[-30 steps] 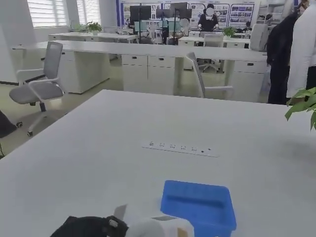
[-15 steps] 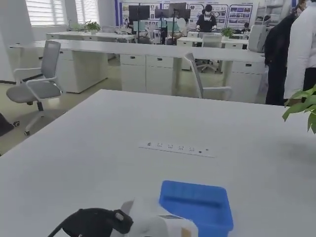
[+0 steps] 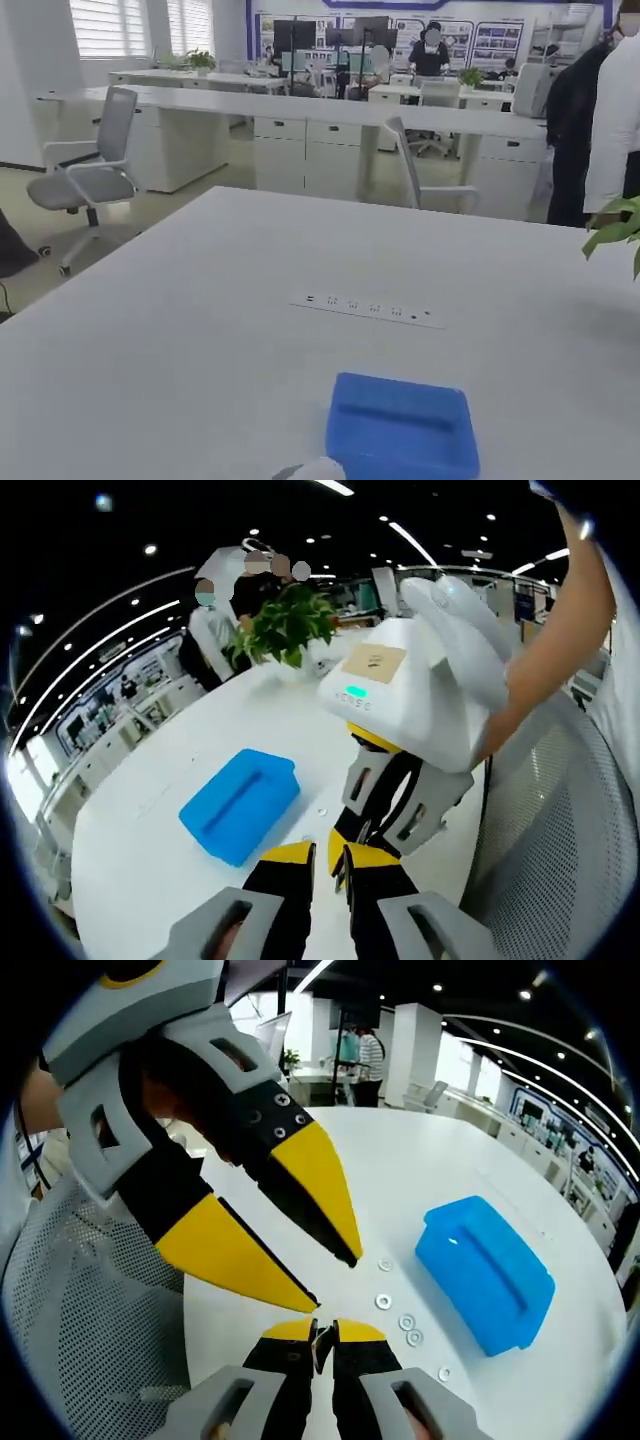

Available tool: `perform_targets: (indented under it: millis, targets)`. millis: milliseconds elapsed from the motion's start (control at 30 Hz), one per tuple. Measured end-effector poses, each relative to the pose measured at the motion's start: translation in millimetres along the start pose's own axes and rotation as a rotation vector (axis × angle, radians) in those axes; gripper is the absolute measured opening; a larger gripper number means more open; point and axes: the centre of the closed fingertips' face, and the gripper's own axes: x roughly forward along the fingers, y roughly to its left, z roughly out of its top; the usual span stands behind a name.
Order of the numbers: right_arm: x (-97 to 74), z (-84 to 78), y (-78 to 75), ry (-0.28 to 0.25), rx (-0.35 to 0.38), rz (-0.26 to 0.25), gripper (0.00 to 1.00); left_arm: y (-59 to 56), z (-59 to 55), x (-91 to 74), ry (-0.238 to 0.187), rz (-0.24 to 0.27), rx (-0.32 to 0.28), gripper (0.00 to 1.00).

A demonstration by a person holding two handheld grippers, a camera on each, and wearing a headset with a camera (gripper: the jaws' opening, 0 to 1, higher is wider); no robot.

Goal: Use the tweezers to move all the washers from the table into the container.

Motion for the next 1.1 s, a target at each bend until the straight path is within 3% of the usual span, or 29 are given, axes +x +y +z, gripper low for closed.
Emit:
perform_targets:
  millis: [100,233,367,467,600,800,967,1100]
  targets:
    - [-0.6,1.0,0.8,0.003,0.001,-0.008,0.02,4.2,-1.8,-9.5,-0.023,0.037,-0.112,0.15]
    - [-1.0,1.4,0.8,0.002,0.006,-0.015,0.02,6.7,-14.0,-24.1,-0.019,0.076,-0.292,0.36]
    - [-1.6,1.6,0.3,-0.004,0.029,-0.02,0.02,13.0,-22.5,-42.0,-0.057,0.159,-0.391,0.52]
    - [-1.8,1.6,-0.3,-0.01,0.05,-0.025,0.02,18.8,-37.1,-56.0,-0.049,0.254,-0.395,0.68]
    - [-0.7,0.6,-1.8,-0.015,0.069,-0.028,0.02,23.4,-51.1,-66.9,-0.04,0.343,-0.378,0.85]
    - [1.8,-1.0,-4.0,-0.01,0.067,-0.029,0.02,31.6,-56.8,-83.0,-0.068,0.444,-0.409,0.99]
    - [2.1,-2.1,-5.2,-0.014,0.086,-0.031,0.02,37.9,-57.0,-90.3,-0.095,0.51,-0.386,0.99]
    - [1.8,-2.1,-5.5,-0.015,0.092,-0.03,0.03,39.0,-58.3,-89.9,-0.113,0.528,-0.388,0.99]
